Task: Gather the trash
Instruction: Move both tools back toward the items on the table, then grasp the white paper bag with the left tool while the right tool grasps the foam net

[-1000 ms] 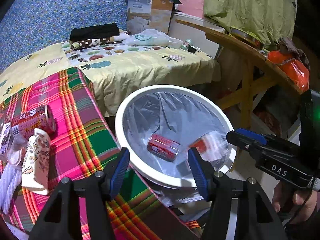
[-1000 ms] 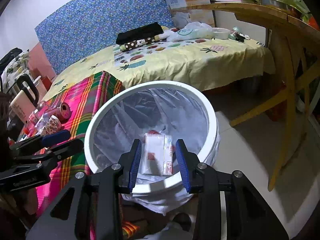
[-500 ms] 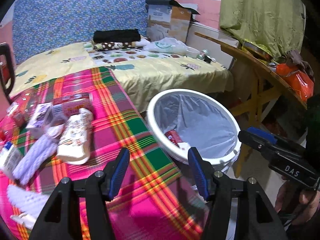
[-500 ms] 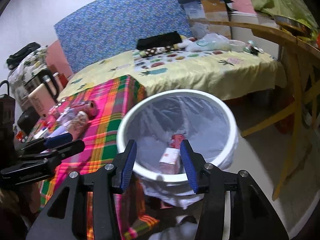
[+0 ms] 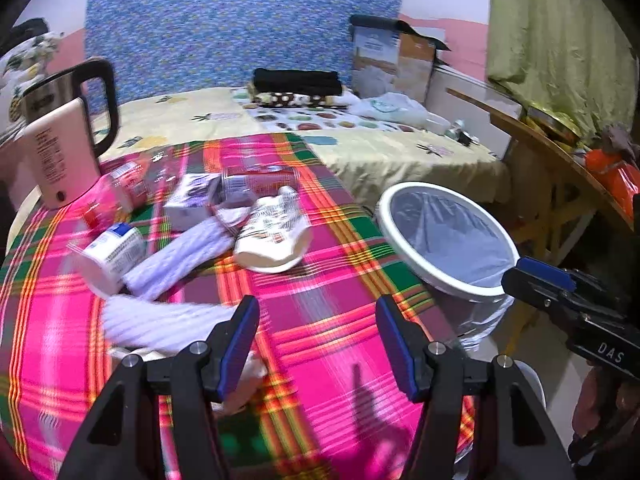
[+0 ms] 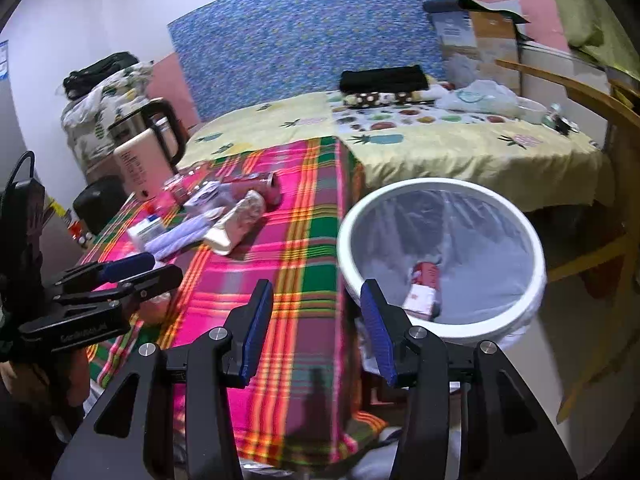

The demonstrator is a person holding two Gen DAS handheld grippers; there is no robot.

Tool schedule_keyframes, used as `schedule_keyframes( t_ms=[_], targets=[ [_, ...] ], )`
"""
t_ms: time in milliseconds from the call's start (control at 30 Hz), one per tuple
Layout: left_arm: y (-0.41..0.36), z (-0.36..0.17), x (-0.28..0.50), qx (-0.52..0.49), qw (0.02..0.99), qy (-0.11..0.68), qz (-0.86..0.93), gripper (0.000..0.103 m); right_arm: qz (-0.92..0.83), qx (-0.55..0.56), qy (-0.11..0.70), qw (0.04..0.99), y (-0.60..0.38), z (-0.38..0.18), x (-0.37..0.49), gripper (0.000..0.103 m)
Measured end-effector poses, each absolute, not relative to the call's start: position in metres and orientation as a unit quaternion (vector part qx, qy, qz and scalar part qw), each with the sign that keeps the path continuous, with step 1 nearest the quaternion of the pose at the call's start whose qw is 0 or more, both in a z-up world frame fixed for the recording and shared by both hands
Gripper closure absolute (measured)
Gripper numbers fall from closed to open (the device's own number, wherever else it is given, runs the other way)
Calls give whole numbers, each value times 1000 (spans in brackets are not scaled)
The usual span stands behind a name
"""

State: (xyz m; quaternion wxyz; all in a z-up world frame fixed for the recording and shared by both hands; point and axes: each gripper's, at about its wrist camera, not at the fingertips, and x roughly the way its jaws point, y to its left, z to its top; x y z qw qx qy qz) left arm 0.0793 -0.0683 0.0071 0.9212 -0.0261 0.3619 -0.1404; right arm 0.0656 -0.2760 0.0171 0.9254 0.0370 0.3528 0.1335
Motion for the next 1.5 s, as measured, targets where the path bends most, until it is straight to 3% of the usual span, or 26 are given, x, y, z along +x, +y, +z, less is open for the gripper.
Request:
schedule_keyframes(
  t_ms=[467, 867, 1100, 1500],
  targets=[
    [-6, -3, 54, -56, 927, 366, -60, 40, 182, 19, 357, 916, -238, 14, 62, 56],
    [-5, -27, 53, -81, 913, 395, -57, 25, 193, 12, 366, 910, -225, 10, 64, 56],
    [-6, -43, 64, -68, 906, 416, -32, 25, 198, 8, 372, 907, -220, 8, 69, 56],
    [77, -31, 42, -103, 912, 390, 71, 25, 273, -12, 375, 886, -173, 5, 85, 56]
  ],
)
